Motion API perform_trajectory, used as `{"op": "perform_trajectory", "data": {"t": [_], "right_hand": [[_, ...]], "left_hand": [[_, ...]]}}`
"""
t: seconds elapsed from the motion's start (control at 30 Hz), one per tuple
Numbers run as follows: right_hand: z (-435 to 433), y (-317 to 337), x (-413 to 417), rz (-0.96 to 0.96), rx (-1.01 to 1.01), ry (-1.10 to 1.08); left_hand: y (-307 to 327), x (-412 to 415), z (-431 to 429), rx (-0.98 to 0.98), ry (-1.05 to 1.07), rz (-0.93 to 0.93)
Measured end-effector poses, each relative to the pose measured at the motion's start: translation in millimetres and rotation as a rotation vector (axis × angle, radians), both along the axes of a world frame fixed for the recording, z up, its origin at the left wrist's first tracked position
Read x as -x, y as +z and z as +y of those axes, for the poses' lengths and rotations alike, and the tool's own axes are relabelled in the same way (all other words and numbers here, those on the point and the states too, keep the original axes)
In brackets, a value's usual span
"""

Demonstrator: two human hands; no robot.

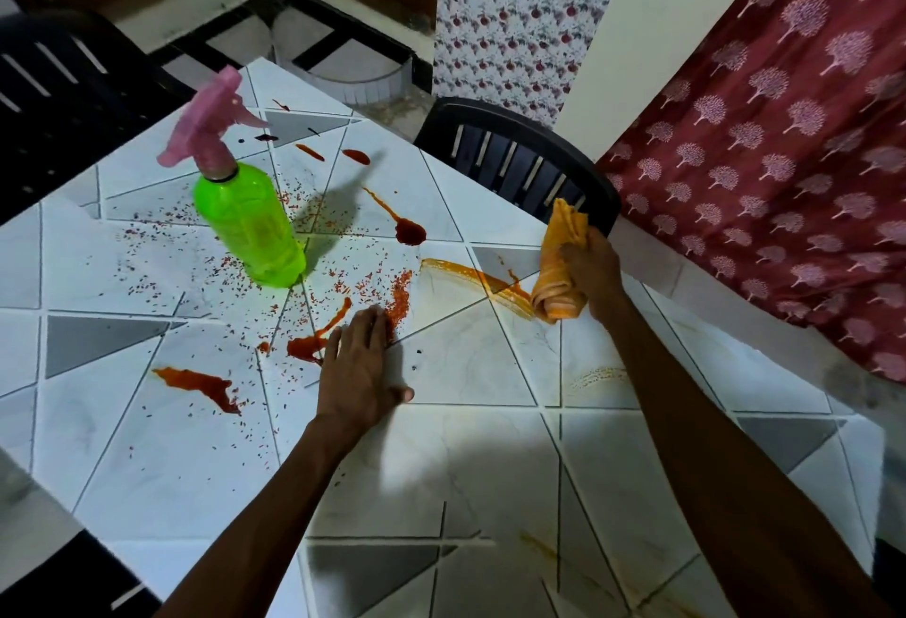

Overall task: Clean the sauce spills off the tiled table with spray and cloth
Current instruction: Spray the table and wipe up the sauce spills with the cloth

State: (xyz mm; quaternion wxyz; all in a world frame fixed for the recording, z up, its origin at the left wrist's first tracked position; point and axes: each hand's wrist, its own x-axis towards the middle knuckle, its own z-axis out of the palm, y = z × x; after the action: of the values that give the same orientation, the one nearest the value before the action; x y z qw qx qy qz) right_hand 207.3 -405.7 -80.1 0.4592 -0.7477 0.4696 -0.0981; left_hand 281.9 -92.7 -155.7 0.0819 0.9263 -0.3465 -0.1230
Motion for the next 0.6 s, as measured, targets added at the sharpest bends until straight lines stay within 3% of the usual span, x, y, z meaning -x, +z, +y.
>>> {"op": "perform_trajectory", "data": {"t": [0.17,0.43,0.6], "right_hand": [[34.7,-12.4,-51.9,0.039,-0.070,0.114],[155.2,-10.2,-78.1,0.111,-0.161,0.508],[176.6,-5.7,-60.7,0.060,-0.152,0.492]], "left_hand": [[-0.2,4.4,1.3,0.052,0.034,0.009],[0.4,8.7,24.6,0.164,0.092,0.008],[3.1,19.1,50.2,0.225,0.170,0.031]]}}
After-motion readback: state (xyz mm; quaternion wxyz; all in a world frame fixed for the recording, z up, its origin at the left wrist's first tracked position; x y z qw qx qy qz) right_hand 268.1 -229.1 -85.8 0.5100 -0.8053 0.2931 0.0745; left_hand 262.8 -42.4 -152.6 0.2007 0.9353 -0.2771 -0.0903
